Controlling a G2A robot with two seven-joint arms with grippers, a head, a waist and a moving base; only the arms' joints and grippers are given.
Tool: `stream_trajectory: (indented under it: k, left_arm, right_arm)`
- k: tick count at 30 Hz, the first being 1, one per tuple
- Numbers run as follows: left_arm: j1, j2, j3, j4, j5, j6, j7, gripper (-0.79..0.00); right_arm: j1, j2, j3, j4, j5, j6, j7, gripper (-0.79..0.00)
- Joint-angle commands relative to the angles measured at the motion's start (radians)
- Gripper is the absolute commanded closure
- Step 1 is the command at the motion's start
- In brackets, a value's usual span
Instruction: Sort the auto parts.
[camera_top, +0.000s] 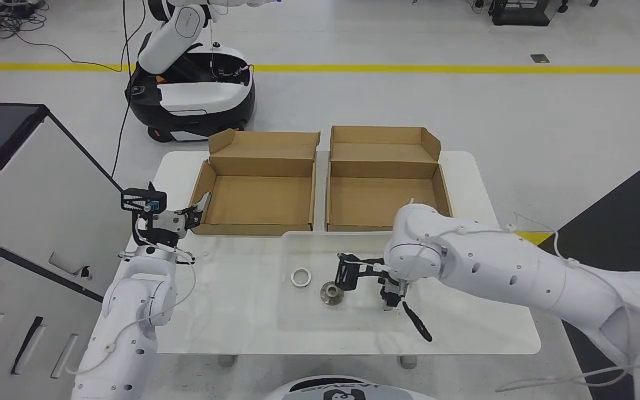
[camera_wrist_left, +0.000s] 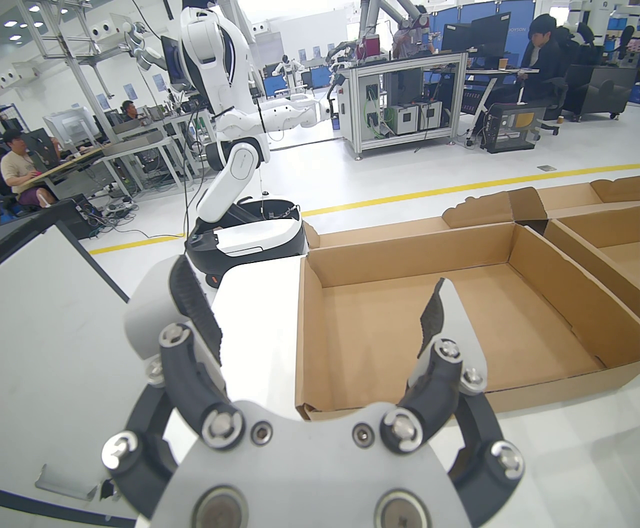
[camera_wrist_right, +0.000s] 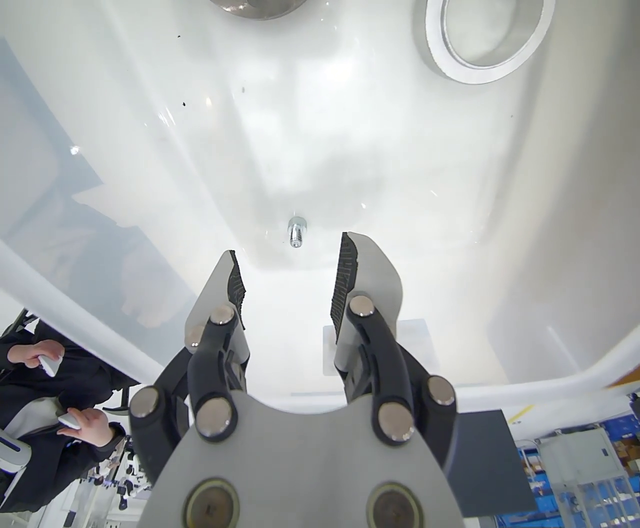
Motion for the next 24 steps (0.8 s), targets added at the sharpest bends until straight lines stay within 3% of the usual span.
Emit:
stream_trajectory:
  k: [1, 24]
  left_arm:
    - [0.000, 0.000, 0.000, 0.000, 0.000, 0.000, 0.000, -0.785]
    - [0.000, 0.000, 0.000, 0.000, 0.000, 0.000, 0.000, -0.785]
  right_arm:
    - [0.002, -0.003, -0.005, 0.006, 0.003, -0.001, 0.000, -0.419]
    - [-0.022, -0.044, -0.012, 0.074, 0.003, -0.014, 0.000, -0.369]
